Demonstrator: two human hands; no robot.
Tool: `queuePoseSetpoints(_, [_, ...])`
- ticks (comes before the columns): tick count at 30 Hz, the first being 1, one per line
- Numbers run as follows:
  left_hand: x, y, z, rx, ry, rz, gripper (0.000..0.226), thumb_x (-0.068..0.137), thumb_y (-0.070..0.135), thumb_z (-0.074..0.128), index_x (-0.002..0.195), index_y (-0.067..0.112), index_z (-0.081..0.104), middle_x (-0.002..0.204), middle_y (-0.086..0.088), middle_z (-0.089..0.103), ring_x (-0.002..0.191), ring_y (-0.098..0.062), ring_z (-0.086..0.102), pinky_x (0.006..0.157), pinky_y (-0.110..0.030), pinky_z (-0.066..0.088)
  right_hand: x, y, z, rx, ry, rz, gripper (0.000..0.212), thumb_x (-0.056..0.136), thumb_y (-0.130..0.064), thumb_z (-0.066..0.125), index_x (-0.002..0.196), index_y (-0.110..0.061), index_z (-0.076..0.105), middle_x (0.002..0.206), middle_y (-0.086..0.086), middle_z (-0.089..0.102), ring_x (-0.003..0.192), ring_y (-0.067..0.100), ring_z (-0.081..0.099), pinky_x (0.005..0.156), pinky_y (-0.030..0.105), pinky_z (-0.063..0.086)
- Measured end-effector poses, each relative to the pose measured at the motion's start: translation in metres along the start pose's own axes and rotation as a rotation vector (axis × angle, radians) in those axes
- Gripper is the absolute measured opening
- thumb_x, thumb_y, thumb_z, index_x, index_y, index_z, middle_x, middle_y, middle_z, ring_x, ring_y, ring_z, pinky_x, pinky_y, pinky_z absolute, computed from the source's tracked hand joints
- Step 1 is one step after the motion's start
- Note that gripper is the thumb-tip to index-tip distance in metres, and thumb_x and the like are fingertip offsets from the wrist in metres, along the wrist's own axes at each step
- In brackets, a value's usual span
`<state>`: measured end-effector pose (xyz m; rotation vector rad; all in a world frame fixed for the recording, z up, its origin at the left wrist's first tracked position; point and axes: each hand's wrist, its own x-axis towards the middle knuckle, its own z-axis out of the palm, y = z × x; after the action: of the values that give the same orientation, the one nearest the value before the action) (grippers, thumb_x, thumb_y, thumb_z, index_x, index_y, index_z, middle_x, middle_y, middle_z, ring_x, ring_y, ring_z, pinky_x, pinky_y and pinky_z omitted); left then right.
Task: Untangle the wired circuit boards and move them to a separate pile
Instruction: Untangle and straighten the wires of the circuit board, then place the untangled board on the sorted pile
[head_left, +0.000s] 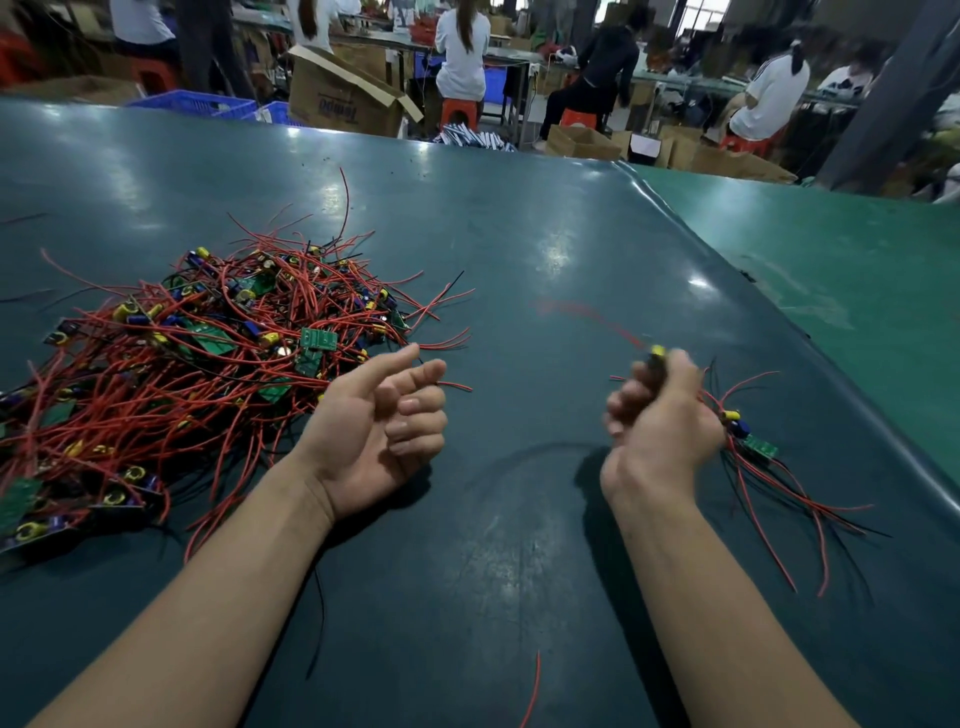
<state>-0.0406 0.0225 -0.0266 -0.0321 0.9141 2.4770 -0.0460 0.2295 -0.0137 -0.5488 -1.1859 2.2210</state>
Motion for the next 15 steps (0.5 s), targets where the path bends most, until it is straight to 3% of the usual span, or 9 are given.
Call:
queuePoseSetpoints(2, [0.0,0.002,0.0,-0.023,0.011,0.053,0.025,0.09,0.035,0.053,0.088,0.012,0.059,0.061,0.006,0.03,0.044,-0.005,0.026,0.041,-0.017,0.019,0.006,-0.002,-0.004,0.121,0.171,0.041,0.032,0.098,-0.034,0.055,0.073,-0.014,0.057,0.048,-0.005,0.056,0.034,0.008,0.042,0.035,0.016,0.026])
queuePoseSetpoints(4, [0.0,0.002,0.001,-0.029,0.043,0.084,0.023,0.089,0.034,0.054,0.091,0.012,0.06,0.063,0.005,0.034,0.049,-0.007,0.027,0.043,-0.017,0.023,0.008,0.001,-0.008,0.093,0.234,0.052,0.031,0.097,-0.039,0.057,0.079,-0.013,0.057,0.06,-0.001,0.059,0.037,0.008,0.044,0.037,0.017,0.029])
queuePoseSetpoints(7, [0.001,0.001,0.0,-0.034,0.072,0.115,0.025,0.085,0.032,0.057,0.098,0.011,0.062,0.067,0.002,0.041,0.053,-0.01,0.029,0.046,-0.019,0.029,0.007,0.008,-0.008,0.023,0.241,0.093,0.022,0.097,-0.027,0.056,0.08,-0.015,0.053,0.071,0.001,0.056,0.037,0.008,0.042,0.037,0.015,0.027])
queuePoseSetpoints(11, [0.004,0.0,0.0,0.033,0.17,0.208,0.019,0.084,0.026,0.059,0.095,0.011,0.061,0.065,0.002,0.045,0.052,-0.011,0.032,0.043,-0.02,0.028,0.009,0.008,-0.005,-0.029,0.202,0.091,0.014,0.095,-0.015,0.051,0.082,-0.016,0.05,0.072,0.001,0.053,0.037,0.009,0.037,0.038,0.016,0.024])
queuePoseSetpoints(13, [0.006,-0.006,0.0,0.435,0.374,0.473,0.006,0.091,0.017,0.06,0.087,0.012,0.06,0.06,0.003,0.048,0.048,-0.011,0.035,0.041,-0.02,0.029,0.01,0.01,-0.005,-0.07,0.156,0.065,0.012,0.095,-0.013,0.052,0.083,-0.016,0.05,0.069,0.0,0.054,0.036,0.009,0.037,0.038,0.016,0.024])
queuePoseSetpoints(15, [0.007,-0.016,-0.005,1.156,0.565,0.87,0.01,0.09,0.013,0.065,0.081,0.013,0.063,0.06,0.004,0.054,0.051,-0.009,0.046,0.049,-0.019,0.038,0.009,0.013,-0.003,-0.11,0.099,0.028,0.012,0.095,-0.014,0.051,0.084,-0.016,0.05,0.064,-0.002,0.054,0.035,0.009,0.037,0.037,0.016,0.024])
